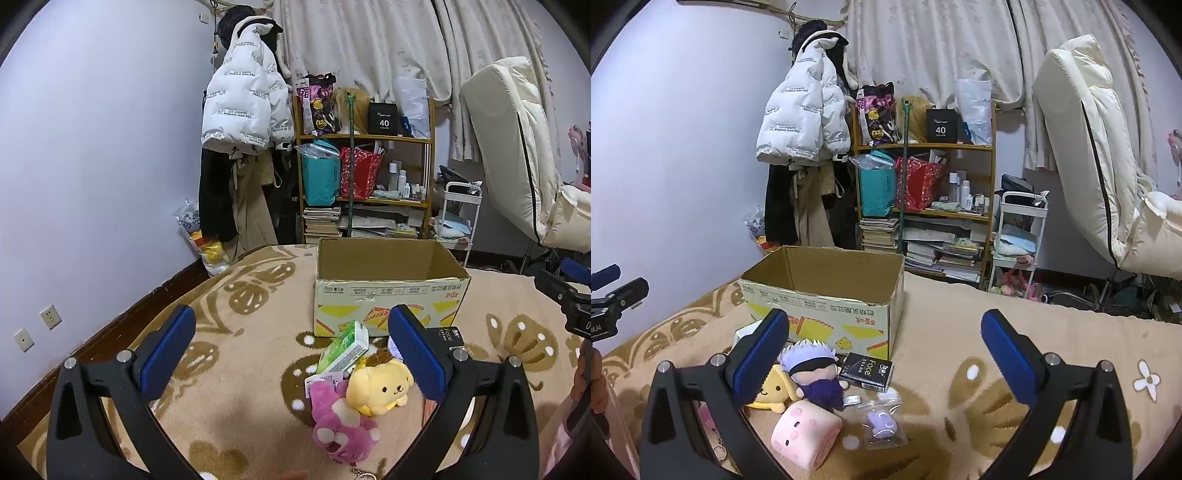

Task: Organize soft objects

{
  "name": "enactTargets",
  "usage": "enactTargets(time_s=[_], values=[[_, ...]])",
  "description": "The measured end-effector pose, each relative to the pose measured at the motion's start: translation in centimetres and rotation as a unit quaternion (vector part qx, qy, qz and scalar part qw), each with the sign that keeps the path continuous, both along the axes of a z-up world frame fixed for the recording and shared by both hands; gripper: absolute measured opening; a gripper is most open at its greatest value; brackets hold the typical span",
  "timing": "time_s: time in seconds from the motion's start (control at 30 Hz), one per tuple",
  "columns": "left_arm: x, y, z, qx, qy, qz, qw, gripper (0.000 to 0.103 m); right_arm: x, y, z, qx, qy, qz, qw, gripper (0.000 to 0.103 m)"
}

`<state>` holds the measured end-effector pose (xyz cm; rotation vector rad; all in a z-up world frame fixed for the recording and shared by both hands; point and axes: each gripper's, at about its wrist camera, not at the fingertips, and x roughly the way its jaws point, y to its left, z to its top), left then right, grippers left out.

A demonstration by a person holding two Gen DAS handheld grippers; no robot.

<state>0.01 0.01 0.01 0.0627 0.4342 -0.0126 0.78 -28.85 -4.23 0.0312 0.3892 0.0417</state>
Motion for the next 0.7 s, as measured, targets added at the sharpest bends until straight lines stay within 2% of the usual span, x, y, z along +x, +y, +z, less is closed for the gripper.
enactTargets(time_s=[0.7], values=[[-0.08,0.84,-0.48,-0.005,-0.010,0.000,0.9999,0.102,0.13,-0.17,-0.24,0.008,-0.003,-0.002,1.000,0.103]])
